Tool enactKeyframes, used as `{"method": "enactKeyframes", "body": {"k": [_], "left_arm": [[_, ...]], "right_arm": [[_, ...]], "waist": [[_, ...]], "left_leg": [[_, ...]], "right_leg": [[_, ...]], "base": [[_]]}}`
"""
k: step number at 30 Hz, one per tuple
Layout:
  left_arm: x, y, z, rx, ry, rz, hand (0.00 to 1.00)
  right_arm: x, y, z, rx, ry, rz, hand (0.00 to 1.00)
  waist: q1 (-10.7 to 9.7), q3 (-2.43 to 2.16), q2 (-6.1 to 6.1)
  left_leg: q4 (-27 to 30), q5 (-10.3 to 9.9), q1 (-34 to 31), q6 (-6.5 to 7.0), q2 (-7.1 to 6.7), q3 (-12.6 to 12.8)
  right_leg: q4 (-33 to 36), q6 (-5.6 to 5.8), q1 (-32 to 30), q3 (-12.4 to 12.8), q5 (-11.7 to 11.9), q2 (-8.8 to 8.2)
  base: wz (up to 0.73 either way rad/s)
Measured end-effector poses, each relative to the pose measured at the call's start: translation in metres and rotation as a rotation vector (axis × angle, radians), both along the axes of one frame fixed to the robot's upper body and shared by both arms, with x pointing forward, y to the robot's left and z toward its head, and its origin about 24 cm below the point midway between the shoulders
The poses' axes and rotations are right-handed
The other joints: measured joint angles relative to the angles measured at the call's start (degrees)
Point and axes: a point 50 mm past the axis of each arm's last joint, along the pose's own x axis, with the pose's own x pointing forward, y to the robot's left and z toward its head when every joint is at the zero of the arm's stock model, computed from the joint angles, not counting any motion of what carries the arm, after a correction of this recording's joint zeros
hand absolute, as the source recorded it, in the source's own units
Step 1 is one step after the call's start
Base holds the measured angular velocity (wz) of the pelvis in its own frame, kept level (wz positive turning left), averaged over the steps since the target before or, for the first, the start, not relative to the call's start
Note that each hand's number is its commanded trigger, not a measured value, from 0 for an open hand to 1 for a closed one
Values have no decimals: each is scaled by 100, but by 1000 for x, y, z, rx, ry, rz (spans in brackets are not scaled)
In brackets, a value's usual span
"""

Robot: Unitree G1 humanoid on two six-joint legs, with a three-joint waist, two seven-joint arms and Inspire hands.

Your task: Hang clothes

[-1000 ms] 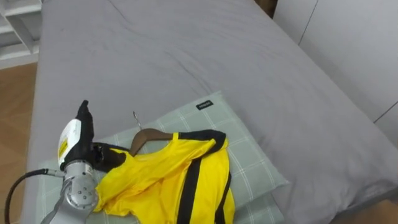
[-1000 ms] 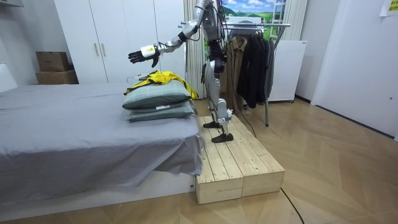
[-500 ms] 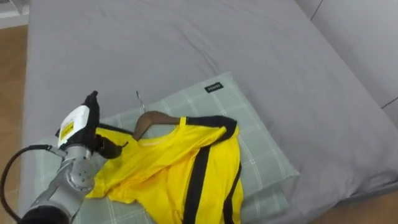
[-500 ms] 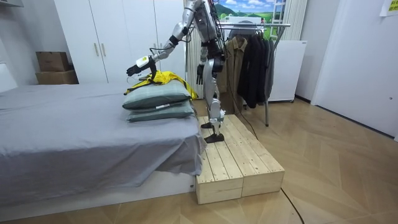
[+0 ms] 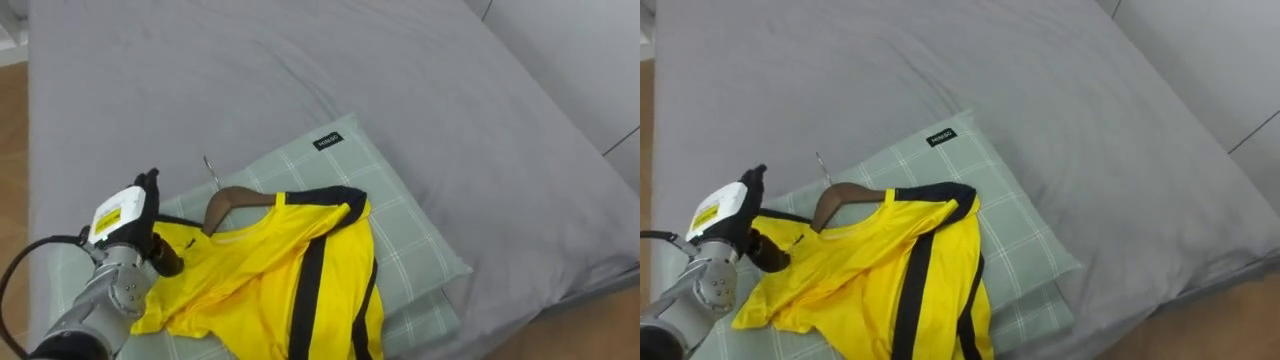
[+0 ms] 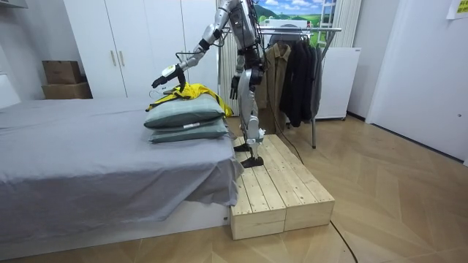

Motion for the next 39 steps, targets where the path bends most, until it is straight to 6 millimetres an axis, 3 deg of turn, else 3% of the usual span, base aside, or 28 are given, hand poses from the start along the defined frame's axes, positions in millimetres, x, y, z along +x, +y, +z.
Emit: {"method": "enactKeyframes", "body": {"k": [2,9,16,25,29,39], "left_arm": [[-1,0,-2,-5,26,0,0],[-9,5,-15,-19,145,28,0],[-7,-7,-19,-136,138,55,0],[-7,-6,-20,-246,133,107,0],[-7,-7,-20,-266,120,112,0],[8,-15,0,-358,-16,86,0]], "right_arm": [[-2,0,-1,0,14,-3,0],[-4,-1,-2,-14,30,-14,0],[-1,3,-2,-1,23,-7,0],[5,5,1,-2,7,9,0],[4,6,0,-8,14,27,0],[5,8,0,-5,-2,36,0]], "waist": [[6,-2,-40],[-75,-7,-80],[-105,-26,-70],[-107,-36,-78],[-108,-82,-65],[-212,-103,-120]], "left_leg": [[0,-12,29,15,-14,11],[53,-5,27,20,-14,12],[89,-6,29,19,-5,15],[135,-5,33,18,2,17],[150,-5,51,18,0,16],[247,-6,-8,21,-3,22]], "right_leg": [[40,-2,7,1,-86,-13],[124,-20,-10,1,-66,-14],[160,-18,-9,-4,-46,-18],[184,-19,-6,7,-47,-14],[240,-21,-8,11,-48,-15],[381,-33,-93,3,-55,-28]], "base": [[0],[-1],[0],[0],[0],[0]]}}
